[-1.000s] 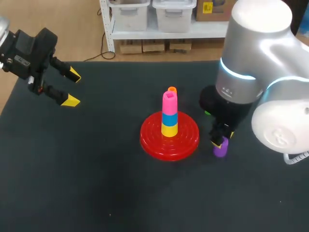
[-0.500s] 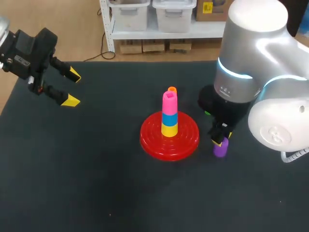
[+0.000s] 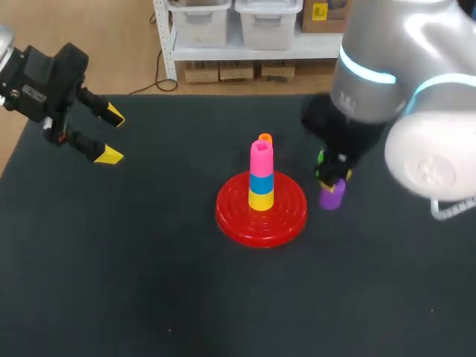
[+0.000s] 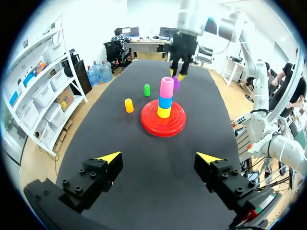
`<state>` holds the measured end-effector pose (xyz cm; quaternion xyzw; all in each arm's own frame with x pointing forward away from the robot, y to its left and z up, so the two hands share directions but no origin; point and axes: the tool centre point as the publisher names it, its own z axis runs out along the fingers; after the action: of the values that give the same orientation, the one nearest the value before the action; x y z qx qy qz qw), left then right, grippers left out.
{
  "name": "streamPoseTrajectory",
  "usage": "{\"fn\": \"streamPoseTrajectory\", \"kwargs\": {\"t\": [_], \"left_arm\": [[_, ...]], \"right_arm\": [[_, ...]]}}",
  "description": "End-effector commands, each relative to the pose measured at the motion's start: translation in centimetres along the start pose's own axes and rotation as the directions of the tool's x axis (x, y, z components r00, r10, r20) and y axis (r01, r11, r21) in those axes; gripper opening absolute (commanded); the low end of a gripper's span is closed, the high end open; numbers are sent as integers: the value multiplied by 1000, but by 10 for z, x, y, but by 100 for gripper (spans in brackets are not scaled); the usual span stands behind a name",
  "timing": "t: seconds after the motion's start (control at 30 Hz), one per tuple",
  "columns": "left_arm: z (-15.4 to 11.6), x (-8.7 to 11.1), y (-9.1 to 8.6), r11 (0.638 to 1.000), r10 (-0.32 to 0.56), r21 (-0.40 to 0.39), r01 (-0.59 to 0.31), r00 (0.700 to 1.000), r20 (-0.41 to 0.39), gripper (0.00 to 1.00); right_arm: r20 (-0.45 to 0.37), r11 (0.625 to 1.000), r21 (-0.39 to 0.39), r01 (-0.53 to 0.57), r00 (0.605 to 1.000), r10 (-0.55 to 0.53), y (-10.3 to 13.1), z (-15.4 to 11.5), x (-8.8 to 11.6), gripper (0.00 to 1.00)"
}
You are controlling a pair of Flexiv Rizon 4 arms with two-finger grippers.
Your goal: Pick up and stack the cylinders on the red base in this order: pink,purple,orange,green
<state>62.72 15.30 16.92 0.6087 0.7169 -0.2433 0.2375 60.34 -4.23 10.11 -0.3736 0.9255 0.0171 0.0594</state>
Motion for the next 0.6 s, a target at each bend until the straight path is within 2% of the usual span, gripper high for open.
{"fn": "streamPoseTrajectory", "kwargs": {"t": [0.03,0.2,0.37,0.47,0.6], "left_arm": [[0,1,0,1000,2,-2,-2,1000,2,100],[0,1,0,1000,2,-2,-2,1000,2,100],[0,1,0,1000,2,-2,-2,1000,2,100],[0,1,0,1000,2,-2,-2,1000,2,100],[0,1,0,1000,2,-2,-2,1000,2,100]], "right_arm": [[31,1000,-1,27,999,-27,2,-56,-19,0],[81,994,1,113,990,-113,14,-92,-58,0],[97,976,-10,217,972,-215,35,-110,-94,0],[90,961,-24,276,958,-273,48,-115,-107,0],[59,943,-43,329,943,-327,60,-113,-115,0]]}}
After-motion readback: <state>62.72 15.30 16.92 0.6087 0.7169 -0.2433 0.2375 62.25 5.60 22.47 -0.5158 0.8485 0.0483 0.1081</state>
